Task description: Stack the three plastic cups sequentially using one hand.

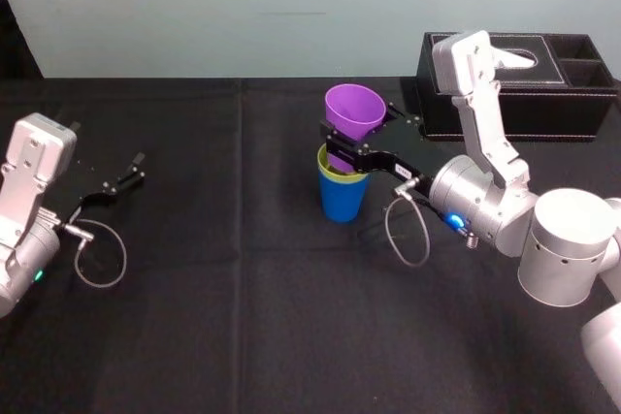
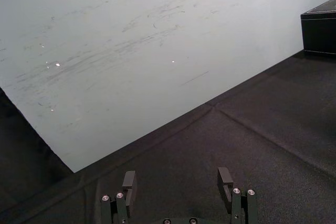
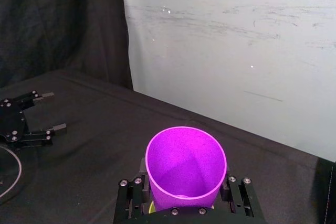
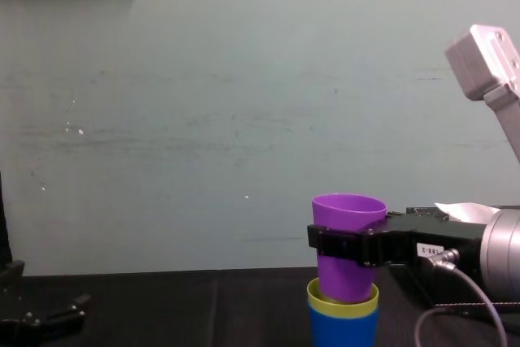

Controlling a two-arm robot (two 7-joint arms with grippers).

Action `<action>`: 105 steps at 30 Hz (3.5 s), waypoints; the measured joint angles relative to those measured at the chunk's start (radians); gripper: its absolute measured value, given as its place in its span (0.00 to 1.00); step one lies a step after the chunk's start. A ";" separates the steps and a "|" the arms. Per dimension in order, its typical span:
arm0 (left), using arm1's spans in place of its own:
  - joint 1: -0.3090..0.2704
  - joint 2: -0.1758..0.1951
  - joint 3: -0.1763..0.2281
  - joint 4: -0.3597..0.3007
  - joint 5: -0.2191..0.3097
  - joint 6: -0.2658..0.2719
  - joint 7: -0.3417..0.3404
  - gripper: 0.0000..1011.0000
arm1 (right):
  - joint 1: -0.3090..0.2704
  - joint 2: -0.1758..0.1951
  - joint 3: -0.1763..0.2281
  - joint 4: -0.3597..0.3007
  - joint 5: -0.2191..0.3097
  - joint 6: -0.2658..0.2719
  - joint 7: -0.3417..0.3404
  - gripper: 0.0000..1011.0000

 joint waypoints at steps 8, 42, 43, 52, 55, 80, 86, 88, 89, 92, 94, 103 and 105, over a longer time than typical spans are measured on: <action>0.000 0.000 0.000 0.000 0.000 0.000 0.000 1.00 | 0.003 -0.007 -0.001 0.019 -0.011 -0.011 -0.001 0.72; 0.000 0.000 0.000 0.000 0.000 0.000 0.000 1.00 | -0.003 -0.018 -0.007 0.043 -0.032 -0.027 0.004 0.89; 0.000 0.000 0.000 0.000 0.000 0.000 0.000 1.00 | -0.003 -0.018 -0.007 0.043 -0.032 -0.027 0.004 0.91; 0.000 0.000 0.000 0.000 0.000 0.000 0.000 1.00 | -0.003 -0.018 -0.007 0.042 -0.031 -0.026 0.004 0.99; 0.000 0.000 0.000 0.000 0.000 0.000 0.000 1.00 | -0.003 -0.018 -0.007 0.042 -0.031 -0.026 0.004 0.99; 0.000 0.000 0.000 0.000 0.000 0.000 0.000 1.00 | -0.124 0.044 0.130 -0.028 0.056 -0.106 -0.019 0.99; 0.000 0.000 0.000 0.000 0.000 0.000 0.000 1.00 | -0.154 0.030 0.155 -0.007 0.023 -0.141 -0.077 0.99; 0.000 0.000 0.000 0.000 0.000 0.000 0.000 1.00 | -0.161 0.024 0.157 0.000 0.008 -0.153 -0.092 0.99; 0.000 0.000 0.000 0.000 0.000 0.000 0.000 1.00 | -0.170 0.017 0.158 0.007 -0.011 -0.167 -0.110 0.99; 0.000 0.000 0.000 0.000 0.000 0.000 0.000 1.00 | -0.180 0.005 0.159 0.022 -0.043 -0.189 -0.140 0.99; 0.000 0.000 0.000 0.000 0.000 0.000 0.000 1.00 | -0.190 -0.008 0.157 0.039 -0.085 -0.215 -0.175 0.99; 0.000 0.000 0.000 0.000 0.000 0.000 0.000 1.00 | -0.188 -0.029 0.139 0.087 -0.196 -0.264 -0.233 0.99; 0.000 0.000 0.000 0.000 0.000 0.000 0.000 1.00 | -0.183 -0.028 0.134 0.097 -0.210 -0.264 -0.227 0.99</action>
